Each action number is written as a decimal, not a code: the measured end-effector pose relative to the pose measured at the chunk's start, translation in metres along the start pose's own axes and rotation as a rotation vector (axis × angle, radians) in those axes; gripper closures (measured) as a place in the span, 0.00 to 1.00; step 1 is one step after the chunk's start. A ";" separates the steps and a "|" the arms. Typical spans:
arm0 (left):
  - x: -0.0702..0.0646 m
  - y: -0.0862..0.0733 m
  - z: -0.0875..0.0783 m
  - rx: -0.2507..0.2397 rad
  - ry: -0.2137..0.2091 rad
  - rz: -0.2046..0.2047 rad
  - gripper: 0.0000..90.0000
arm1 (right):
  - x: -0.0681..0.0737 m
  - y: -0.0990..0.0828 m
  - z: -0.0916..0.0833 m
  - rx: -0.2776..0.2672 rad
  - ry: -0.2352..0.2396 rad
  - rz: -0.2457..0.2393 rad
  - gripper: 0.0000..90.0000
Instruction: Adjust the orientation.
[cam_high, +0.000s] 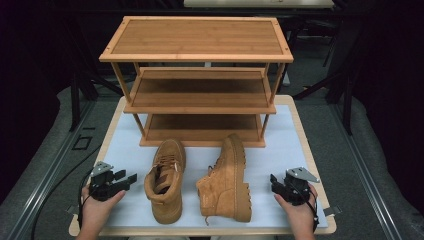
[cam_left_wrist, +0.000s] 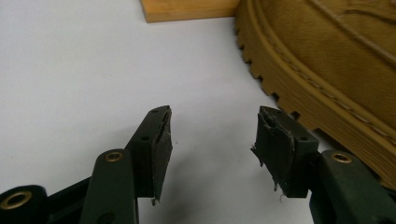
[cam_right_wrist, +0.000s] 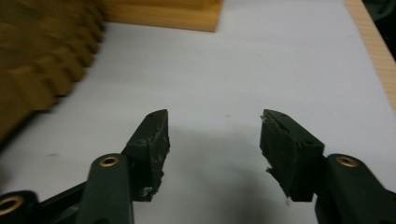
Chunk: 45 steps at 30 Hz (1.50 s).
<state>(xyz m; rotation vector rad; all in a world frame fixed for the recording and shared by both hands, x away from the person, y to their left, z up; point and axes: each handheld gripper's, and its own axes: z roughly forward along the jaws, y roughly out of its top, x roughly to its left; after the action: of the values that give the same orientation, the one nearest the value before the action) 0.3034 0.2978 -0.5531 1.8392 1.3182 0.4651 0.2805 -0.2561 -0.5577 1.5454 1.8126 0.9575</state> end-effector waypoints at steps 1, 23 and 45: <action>-0.001 0.000 -0.001 -0.005 -0.004 -0.001 0.51 | 0.002 -0.001 -0.003 -0.011 0.024 0.008 0.48; -0.017 -0.004 -0.016 0.006 -0.050 -0.050 0.55 | 0.022 -0.007 -0.011 0.010 0.092 -0.002 0.58; -0.038 0.071 -0.050 0.233 -0.151 -0.012 0.55 | 0.021 -0.007 -0.012 0.031 0.079 0.015 0.56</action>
<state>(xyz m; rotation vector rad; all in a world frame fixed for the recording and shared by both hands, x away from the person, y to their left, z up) 0.2979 0.2736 -0.4615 2.0120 1.3236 0.1661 0.2634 -0.2375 -0.5553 1.5626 1.8806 1.0148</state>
